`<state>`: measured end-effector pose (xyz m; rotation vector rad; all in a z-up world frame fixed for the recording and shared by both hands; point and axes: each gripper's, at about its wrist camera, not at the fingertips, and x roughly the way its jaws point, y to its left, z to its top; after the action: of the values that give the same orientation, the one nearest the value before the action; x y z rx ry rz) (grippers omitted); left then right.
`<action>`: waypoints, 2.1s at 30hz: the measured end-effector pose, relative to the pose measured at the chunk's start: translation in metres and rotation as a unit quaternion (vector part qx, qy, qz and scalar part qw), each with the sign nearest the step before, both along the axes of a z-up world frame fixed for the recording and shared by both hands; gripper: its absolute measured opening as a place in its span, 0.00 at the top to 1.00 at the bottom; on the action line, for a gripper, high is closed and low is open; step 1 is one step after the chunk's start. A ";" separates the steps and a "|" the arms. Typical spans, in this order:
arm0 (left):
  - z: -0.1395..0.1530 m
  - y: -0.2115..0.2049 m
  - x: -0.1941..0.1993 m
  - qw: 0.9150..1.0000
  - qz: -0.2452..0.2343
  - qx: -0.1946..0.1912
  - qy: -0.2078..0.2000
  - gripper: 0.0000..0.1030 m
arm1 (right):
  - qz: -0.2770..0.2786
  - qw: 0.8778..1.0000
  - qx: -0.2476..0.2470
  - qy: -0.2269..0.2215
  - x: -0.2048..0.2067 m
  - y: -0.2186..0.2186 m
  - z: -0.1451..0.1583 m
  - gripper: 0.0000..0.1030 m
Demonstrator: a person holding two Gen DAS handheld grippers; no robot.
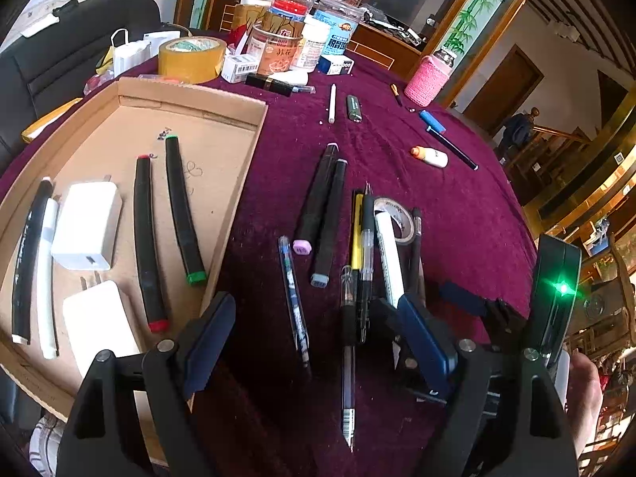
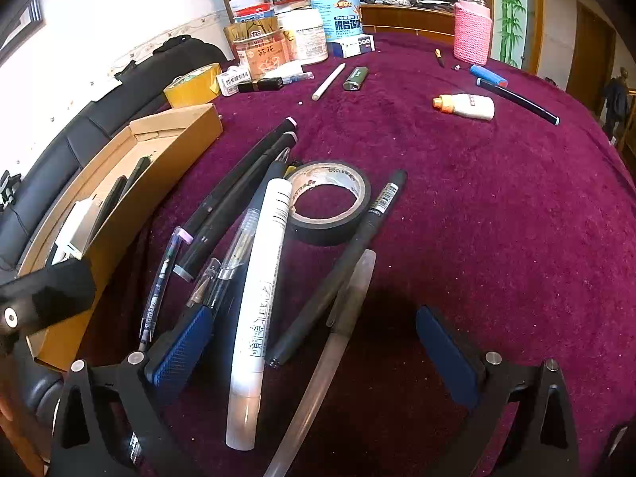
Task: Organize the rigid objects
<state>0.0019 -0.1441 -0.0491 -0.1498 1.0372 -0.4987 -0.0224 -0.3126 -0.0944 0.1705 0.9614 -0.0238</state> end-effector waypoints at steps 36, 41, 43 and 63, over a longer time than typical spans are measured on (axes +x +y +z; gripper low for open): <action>-0.002 0.010 0.002 1.000 -0.006 -0.023 0.009 0.20 | 0.000 1.000 0.000 0.000 0.000 0.000 -0.001 0.00; -0.003 0.007 0.000 1.000 -0.003 -0.016 0.007 0.20 | 0.000 1.000 0.000 0.000 0.000 0.000 -0.001 0.00; -0.003 0.007 0.000 1.000 -0.003 -0.015 0.008 0.19 | 0.000 1.000 0.000 0.000 0.000 0.000 -0.001 0.00; -0.001 -0.005 -0.007 1.000 -0.007 0.001 0.006 0.19 | 0.000 1.000 0.000 0.000 0.001 0.000 -0.001 0.00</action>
<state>-0.0055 -0.1495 -0.0498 -0.1441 1.0516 -0.5093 -0.0219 -0.3124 -0.0950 0.1696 0.9616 -0.0235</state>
